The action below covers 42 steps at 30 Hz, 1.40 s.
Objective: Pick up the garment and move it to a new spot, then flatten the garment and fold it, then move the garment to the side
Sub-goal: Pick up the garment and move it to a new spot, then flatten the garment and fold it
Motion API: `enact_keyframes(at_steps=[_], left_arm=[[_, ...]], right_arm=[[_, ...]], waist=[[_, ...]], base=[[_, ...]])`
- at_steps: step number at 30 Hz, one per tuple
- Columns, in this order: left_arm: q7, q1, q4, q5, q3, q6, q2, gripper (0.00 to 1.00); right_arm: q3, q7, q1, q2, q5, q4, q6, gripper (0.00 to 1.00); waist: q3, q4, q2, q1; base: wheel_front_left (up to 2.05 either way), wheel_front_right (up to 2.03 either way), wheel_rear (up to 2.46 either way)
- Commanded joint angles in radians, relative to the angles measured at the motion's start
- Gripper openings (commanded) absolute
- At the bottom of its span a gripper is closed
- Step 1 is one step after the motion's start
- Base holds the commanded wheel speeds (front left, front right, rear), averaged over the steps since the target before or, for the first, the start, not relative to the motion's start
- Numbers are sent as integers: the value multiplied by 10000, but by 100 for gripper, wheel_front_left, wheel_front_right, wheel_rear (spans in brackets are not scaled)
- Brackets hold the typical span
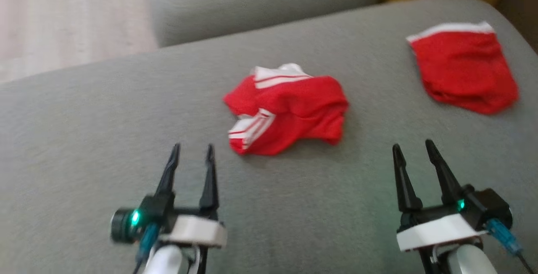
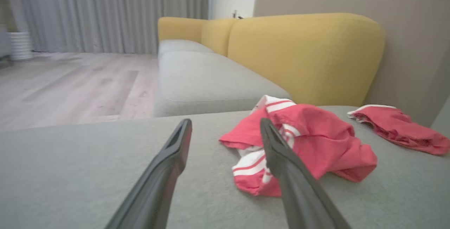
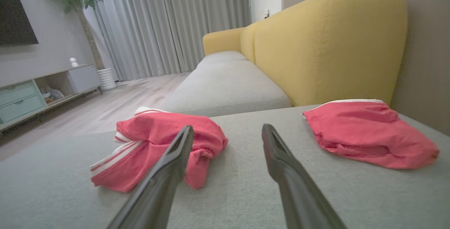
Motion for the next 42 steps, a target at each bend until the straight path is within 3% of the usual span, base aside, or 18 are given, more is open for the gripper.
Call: enact_keyframes(at_steps=[1, 7, 13, 29, 36, 42], left_arm=[[-94, -88, -535, 145, 440, 143, 71, 100], [-94, 1950, -2201, 708, 1404, 647, 71, 100], [-95, 3137, -2500, 1303, 1595, 610, 71, 100], [-95, 2892, -2258, 1491, 1510, 336, 70, 100], [-95, 2801, -2109, 1407, 1480, 253, 70, 100], [-95, 1888, -1068, 1335, 831, -143, 70, 100]], right_arm=[[172, -65, -171, -21, -22, -257, 69, 100], [-154, -65, 504, -21, -132, 37, 69, 100], [-456, -65, 926, -21, -128, 100, 69, 100], [-248, -65, 1064, -20, -384, 35, 69, 100], [-212, -65, 1059, -20, -287, 45, 69, 100], [-1, -65, 876, -20, -130, 58, 69, 100]], waist=[[-616, 778, 0, 1], [-1196, 1563, 0, 1], [-1440, 1879, 0, 1], [-1437, 2036, 0, 1], [-1419, 1856, 0, 1], [-1070, 1359, 0, 1]], base=[[0, 0, 0], [0, 0, 0], [0, 0, 0], [0, 0, 0], [0, 0, 0], [0, 0, 0]])
